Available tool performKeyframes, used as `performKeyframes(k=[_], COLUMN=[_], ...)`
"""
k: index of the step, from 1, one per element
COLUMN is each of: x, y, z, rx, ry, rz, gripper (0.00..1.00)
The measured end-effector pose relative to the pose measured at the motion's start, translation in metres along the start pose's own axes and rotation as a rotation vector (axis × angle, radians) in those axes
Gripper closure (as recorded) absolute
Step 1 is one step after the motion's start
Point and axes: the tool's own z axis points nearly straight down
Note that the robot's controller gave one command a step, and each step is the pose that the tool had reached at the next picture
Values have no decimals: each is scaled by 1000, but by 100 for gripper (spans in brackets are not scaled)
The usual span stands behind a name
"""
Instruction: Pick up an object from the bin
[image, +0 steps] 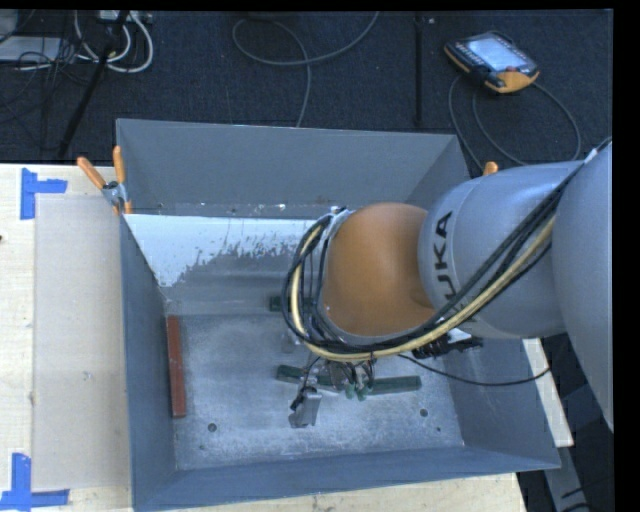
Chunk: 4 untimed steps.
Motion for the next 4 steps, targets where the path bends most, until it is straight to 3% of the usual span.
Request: performKeyframes(k=[1,2,3,4], x=[-18,-28,-22,-29], y=[-22,-30,-25,-29], z=[67,84,73,81], rx=[1,2,3,0], ry=[2,8,6,5], rz=[164,250,215,249], gripper=[0,0,0,100])
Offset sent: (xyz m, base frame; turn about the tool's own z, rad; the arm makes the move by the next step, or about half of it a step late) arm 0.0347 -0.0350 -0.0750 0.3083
